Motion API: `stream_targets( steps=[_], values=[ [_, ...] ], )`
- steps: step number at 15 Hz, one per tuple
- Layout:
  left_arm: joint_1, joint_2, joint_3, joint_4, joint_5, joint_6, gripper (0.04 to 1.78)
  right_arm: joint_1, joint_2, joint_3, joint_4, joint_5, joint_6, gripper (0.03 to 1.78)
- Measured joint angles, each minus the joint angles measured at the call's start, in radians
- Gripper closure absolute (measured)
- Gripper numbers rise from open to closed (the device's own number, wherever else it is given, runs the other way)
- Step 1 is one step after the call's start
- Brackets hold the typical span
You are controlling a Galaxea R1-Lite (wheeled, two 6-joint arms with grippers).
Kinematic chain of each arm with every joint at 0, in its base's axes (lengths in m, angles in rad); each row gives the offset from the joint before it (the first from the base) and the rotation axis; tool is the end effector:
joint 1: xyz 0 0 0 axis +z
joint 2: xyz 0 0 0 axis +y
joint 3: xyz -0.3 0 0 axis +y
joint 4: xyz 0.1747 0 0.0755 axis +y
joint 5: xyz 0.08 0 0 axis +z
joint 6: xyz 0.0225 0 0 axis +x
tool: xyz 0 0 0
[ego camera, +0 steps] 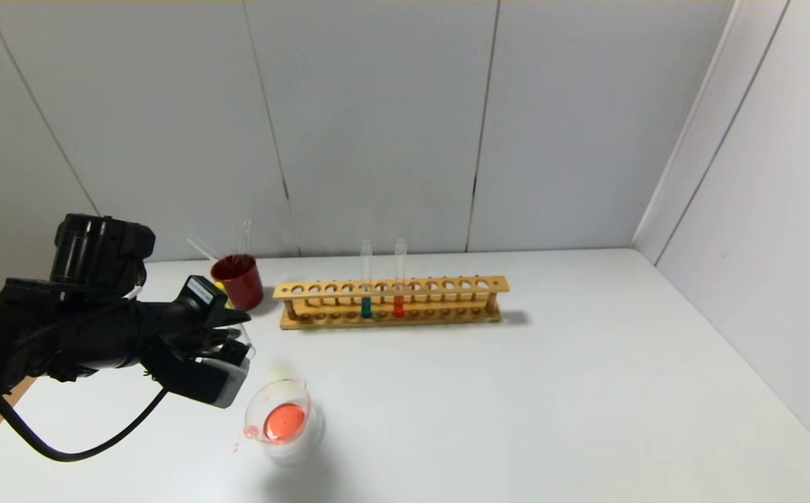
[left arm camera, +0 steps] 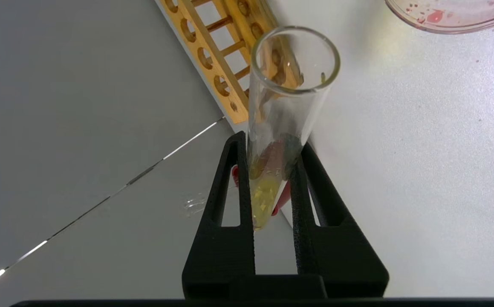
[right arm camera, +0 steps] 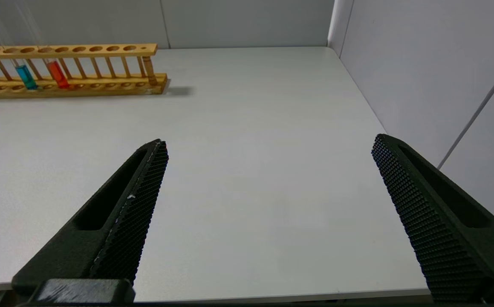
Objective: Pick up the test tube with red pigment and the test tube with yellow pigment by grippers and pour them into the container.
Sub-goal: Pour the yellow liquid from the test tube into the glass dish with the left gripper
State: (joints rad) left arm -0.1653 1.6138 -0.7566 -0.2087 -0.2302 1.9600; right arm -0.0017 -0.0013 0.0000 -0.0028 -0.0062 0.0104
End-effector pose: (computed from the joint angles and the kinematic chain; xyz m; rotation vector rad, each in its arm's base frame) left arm 0.2611 -0.0488 0.1555 1.8318 0.0543 -0.8804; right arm -0.0229 -0.0001 0.0758 0.0104 -0.0041 -0.0079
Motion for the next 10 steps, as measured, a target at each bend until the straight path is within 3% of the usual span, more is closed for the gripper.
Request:
stream_targets(
  steps=[10],
  values=[
    [0.018, 0.015, 0.004, -0.005, -0.067, 0.073, 1.52, 0.0, 0.0, 0.0, 0.0, 0.0, 0.0, 0.06]
  ],
)
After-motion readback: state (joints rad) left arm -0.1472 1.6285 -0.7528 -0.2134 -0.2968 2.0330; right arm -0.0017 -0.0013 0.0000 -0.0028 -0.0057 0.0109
